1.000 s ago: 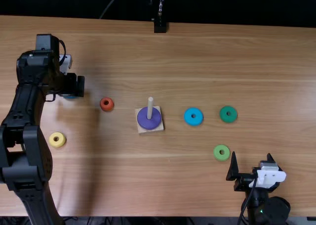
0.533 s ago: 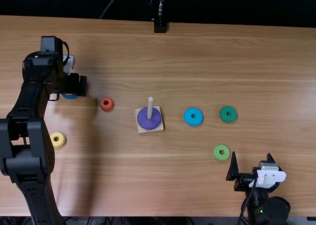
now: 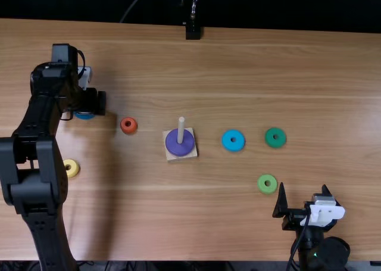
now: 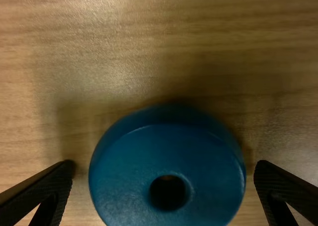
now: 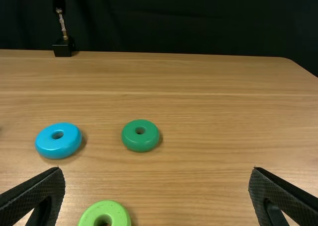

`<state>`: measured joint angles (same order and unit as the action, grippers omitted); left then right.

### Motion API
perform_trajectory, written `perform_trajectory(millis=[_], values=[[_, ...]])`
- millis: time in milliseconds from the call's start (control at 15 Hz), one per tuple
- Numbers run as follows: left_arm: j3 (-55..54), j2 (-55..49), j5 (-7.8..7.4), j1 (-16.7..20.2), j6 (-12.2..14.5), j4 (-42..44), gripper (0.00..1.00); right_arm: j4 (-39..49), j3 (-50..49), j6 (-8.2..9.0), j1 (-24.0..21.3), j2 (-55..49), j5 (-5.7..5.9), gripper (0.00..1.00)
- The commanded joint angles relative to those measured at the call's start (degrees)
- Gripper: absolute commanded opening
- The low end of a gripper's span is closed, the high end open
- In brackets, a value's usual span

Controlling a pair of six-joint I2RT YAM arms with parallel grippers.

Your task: Build the Hanoi tower: stack the rings onto the peg from bottom to top in this color order: purple, dark blue, light blue, dark green, light green, yellow, orange.

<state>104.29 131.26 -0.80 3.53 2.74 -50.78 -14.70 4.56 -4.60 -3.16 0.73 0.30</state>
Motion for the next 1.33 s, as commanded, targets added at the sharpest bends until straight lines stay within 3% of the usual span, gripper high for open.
perform_trajectory(millis=[0,200,267,400,467,600,733,800,867,1133,1267], values=[[2.1,1.7,-0.89,0.3,0.2,-0.1,1.00,-4.0,-3.7,0.07,-0.7,-0.7,1.18,1.00],[2.1,1.7,-1.00,0.2,0.3,-0.1,1.00,-4.0,-3.7,0.07,-0.7,-0.7,1.18,1.00],[2.1,1.7,-1.00,0.2,0.4,0.1,0.77,-4.0,-3.7,0.07,-0.7,-0.7,1.18,1.00],[2.1,1.6,-0.89,0.2,0.3,0.1,0.05,-4.0,-3.7,0.07,-0.7,-0.7,1.18,1.00],[2.1,1.5,-0.57,0.1,0.2,0.2,0.00,-4.0,-3.7,0.07,-0.7,-0.7,1.18,1.00],[2.1,0.8,-0.57,0.1,0.2,0.1,0.00,-4.0,-3.7,0.07,-0.7,-0.7,1.18,1.00],[3.3,0.7,-1.84,-0.2,0.2,-0.5,0.00,-4.0,-3.7,0.07,-0.7,-0.7,1.18,1.00],[6.2,0.1,-3.84,-0.1,0.2,-1.7,0.00,-4.0,-3.7,0.07,-0.7,-0.7,1.18,1.00],[7.8,-1.6,-4.90,-0.2,0.1,-5.9,0.00,-4.0,-3.7,0.07,-0.7,-0.7,1.18,1.00],[11.1,-8.3,-5.53,-0.5,0.1,-17.8,0.00,-4.0,-3.7,0.07,-0.7,-0.7,1.18,1.00],[9.0,-14.3,-9.64,-1.3,-0.2,-17.7,0.00,-4.0,-3.7,0.07,-0.7,-0.7,1.18,1.00]])
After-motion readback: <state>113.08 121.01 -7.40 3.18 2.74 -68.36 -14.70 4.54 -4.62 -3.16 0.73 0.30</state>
